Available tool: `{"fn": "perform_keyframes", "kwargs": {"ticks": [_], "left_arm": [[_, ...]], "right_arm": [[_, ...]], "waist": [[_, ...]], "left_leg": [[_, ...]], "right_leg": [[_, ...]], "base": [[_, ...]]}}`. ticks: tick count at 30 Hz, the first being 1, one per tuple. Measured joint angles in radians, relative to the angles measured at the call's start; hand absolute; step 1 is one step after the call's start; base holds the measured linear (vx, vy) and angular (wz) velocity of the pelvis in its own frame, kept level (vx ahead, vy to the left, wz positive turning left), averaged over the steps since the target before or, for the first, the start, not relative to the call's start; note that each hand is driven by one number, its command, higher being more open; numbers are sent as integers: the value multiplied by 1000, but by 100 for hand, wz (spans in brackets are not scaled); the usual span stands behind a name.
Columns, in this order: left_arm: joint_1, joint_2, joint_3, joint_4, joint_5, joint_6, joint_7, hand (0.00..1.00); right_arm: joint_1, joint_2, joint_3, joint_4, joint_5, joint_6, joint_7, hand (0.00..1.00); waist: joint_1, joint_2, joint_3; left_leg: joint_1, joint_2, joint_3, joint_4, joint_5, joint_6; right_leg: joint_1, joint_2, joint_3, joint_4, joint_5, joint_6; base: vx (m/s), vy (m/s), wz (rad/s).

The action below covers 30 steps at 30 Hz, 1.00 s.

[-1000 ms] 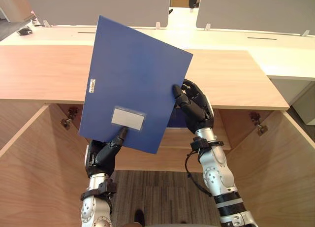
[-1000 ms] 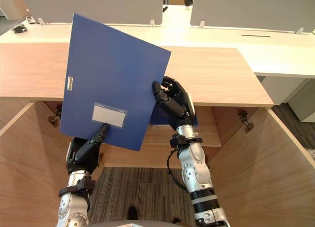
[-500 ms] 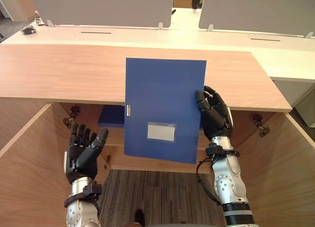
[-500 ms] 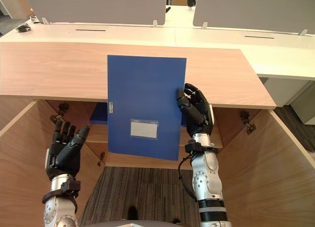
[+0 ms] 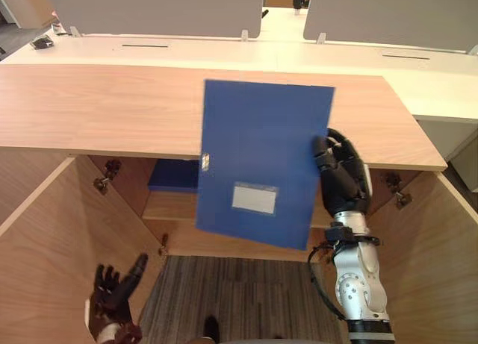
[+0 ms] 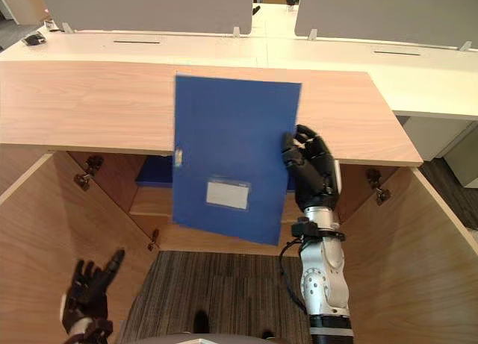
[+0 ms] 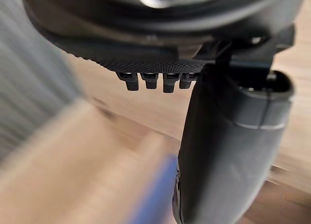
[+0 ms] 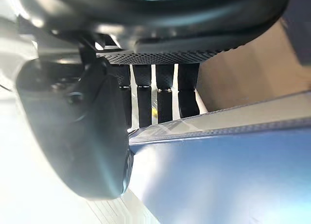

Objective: Walk over to the cabinet, pick up the folder, carry it to the office cabinet, place the folder inside the office cabinet, then close the office cabinet door

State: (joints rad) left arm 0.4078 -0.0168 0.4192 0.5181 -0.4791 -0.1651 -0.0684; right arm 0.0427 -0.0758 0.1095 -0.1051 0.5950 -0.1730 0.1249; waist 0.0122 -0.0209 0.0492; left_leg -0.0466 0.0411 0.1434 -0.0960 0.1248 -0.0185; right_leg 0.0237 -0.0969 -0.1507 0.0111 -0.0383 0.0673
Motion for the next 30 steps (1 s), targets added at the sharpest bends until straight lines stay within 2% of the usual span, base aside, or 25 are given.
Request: {"fn": "perform_keyframes", "kwargs": {"ticks": [3,6,8,9,13,17,19,24,30], "left_arm": [[-13,19,-56,140,62,16,-2,100],[-53,36,-107,221,120,20,-5,100],[-109,52,-155,254,162,19,-6,100],[-117,55,-160,257,166,19,-6,100],[-243,87,-220,274,166,12,-1,100],[-296,105,-258,263,164,-7,-1,100],[-322,113,-281,252,163,-13,2,100],[-358,104,-313,211,163,-15,9,100],[-391,61,-314,86,163,-17,29,100]], "right_arm": [[-6,-42,127,16,-11,15,37,0],[-55,-60,224,68,-47,31,66,0],[-135,-70,284,142,-88,45,69,0],[-147,-71,290,152,-90,47,69,0],[-303,-84,353,241,-131,62,64,0],[-355,-91,375,247,-131,73,61,0],[-389,-90,368,247,-129,73,38,0],[-439,-66,273,240,-115,70,-30,0],[-596,-35,22,233,7,19,-202,0]], "waist": [[5,1,20],[16,9,71],[28,18,139],[28,19,149],[29,55,275],[26,73,334],[27,80,350],[34,101,382],[61,115,409]], "left_leg": [[-7,2,7,6,0,0],[-31,8,15,6,1,-5],[-67,12,23,23,5,-6],[-76,13,24,33,3,-5],[-230,29,32,210,-42,10],[-349,43,34,347,-91,9],[-438,53,31,425,-112,10],[-576,63,23,540,-153,9],[-733,85,20,667,-191,18]], "right_leg": [[-12,1,8,5,0,0],[-48,5,19,32,-1,-3],[-101,5,30,76,-6,-8],[-109,4,32,83,-7,-8],[-250,-4,46,215,-33,-10],[-375,-10,61,354,-79,-14],[-468,-13,64,438,-106,-19],[-608,-23,61,570,-158,-21],[-756,-30,54,691,-195,-29]], "base": [[20,-1,-8],[-46,3,-9],[-83,19,-9],[-102,19,-10],[-123,12,-7],[-114,11,-5],[-132,-21,1],[-123,-22,7],[-31,-15,1]]}}
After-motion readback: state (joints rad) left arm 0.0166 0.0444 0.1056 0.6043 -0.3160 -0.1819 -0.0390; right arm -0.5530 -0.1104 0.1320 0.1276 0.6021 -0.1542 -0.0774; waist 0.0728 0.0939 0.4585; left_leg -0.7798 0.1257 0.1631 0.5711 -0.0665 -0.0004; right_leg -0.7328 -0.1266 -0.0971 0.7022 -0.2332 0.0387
